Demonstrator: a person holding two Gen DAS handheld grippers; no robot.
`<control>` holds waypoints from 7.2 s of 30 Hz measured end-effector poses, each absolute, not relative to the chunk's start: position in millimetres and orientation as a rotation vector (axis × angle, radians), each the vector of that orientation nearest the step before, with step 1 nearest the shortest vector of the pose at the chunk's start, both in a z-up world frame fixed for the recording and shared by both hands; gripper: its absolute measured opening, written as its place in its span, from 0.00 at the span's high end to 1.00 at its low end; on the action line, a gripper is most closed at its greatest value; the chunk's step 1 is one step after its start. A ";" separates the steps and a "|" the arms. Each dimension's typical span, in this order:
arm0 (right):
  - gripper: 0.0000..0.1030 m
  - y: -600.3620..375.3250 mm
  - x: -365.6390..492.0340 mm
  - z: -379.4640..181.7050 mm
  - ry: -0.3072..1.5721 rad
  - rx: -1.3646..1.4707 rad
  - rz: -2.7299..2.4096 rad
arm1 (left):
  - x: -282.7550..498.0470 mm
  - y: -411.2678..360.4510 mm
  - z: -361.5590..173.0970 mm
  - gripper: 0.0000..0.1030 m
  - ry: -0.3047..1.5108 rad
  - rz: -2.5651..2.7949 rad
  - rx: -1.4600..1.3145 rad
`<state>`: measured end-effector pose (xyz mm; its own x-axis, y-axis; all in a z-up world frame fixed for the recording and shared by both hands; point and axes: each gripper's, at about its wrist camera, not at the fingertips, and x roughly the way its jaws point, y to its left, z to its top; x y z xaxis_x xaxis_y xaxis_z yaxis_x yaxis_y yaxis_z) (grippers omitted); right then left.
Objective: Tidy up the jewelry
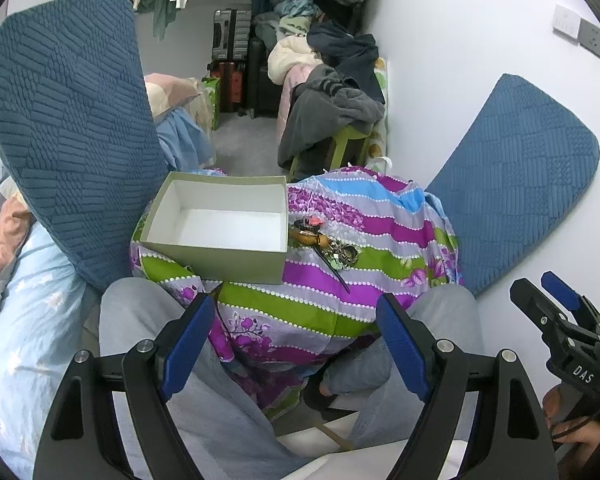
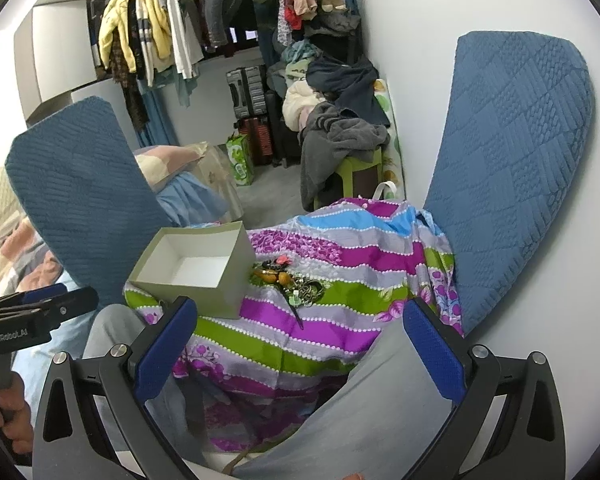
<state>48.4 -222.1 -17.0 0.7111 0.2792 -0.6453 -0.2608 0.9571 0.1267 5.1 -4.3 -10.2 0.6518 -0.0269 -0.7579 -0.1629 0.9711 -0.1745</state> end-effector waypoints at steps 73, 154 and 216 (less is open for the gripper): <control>0.94 -189.3 312.5 -303.4 1.105 -0.022 0.532 | 273.0 -65.3 -286.1 0.63 1.149 -0.112 -0.331; 0.94 -239.7 253.6 -284.6 1.139 0.055 0.307 | 204.3 -67.5 -299.0 0.77 1.224 -0.232 -0.267; 0.94 -248.6 227.7 -249.2 1.143 0.030 0.213 | 205.8 -100.1 -270.2 0.82 1.121 -0.300 -0.054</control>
<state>227.7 -248.6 -249.2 0.3966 0.1830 -0.8996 -0.1524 0.9795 0.1320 205.8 -100.1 -270.2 0.3991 -0.2639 -0.8781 0.2104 0.9585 -0.1925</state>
